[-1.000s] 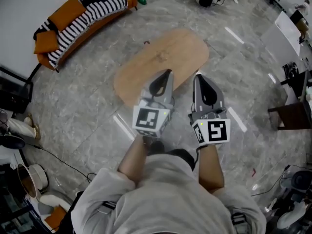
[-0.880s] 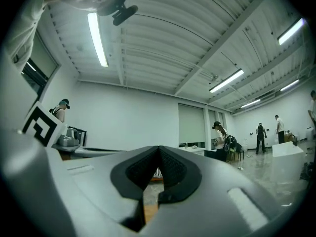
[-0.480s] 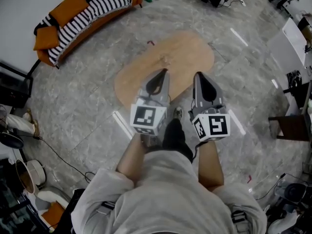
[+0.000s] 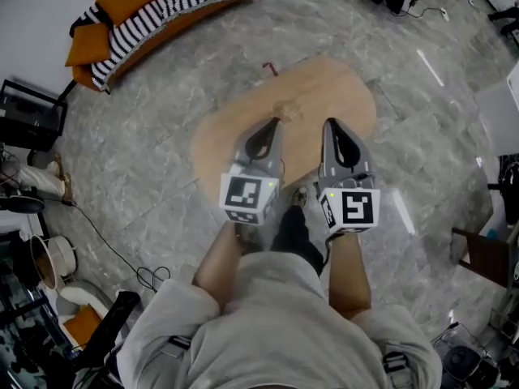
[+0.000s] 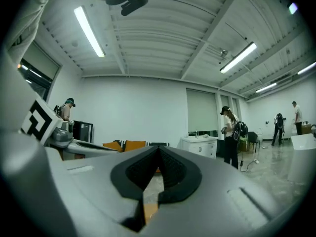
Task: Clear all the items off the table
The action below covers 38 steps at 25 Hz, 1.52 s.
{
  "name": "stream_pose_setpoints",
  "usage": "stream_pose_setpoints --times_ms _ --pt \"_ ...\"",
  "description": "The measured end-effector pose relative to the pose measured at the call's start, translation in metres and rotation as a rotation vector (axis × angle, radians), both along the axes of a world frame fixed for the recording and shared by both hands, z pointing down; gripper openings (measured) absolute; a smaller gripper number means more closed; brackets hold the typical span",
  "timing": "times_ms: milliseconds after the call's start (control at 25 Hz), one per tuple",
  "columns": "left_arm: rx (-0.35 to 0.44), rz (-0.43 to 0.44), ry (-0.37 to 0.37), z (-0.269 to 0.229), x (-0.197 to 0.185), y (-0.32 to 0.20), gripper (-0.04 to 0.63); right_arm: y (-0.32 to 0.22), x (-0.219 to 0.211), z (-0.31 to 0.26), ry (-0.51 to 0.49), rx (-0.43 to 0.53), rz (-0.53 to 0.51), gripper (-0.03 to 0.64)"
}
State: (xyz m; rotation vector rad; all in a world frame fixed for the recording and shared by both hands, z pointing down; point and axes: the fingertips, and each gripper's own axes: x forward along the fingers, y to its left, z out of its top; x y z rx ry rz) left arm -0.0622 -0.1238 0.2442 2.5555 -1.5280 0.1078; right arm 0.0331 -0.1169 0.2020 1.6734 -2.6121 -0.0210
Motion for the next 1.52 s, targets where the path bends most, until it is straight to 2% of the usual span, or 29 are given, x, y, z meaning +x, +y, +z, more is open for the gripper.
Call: stream_pose_setpoints --times_ms 160,320,560,840,1080,1280,1520 --pt "-0.088 -0.035 -0.019 0.036 0.022 -0.035 0.02 -0.049 0.02 0.041 -0.028 -0.085 -0.046 0.006" --pt "-0.187 -0.078 -0.045 0.082 0.022 -0.054 0.02 -0.078 0.024 0.091 -0.041 -0.177 -0.082 0.006" --pt "-0.301 -0.088 -0.065 0.157 0.01 -0.076 0.02 -0.106 0.008 0.172 -0.047 -0.287 -0.148 0.006" --pt "-0.391 -0.066 -0.085 0.232 -0.007 -0.094 0.02 -0.133 -0.015 0.251 -0.014 -0.345 -0.219 0.006" --pt "-0.458 -0.061 -0.089 0.297 -0.017 -0.111 0.02 -0.149 -0.016 0.311 -0.006 -0.428 -0.199 0.006" --pt "-0.553 -0.046 -0.022 0.353 -0.014 -0.122 0.02 -0.153 -0.018 0.366 0.0 -0.504 -0.169 0.006" --pt "-0.665 -0.056 -0.058 0.417 -0.019 -0.136 0.02 -0.167 -0.012 0.422 -0.021 -0.572 -0.103 0.006"
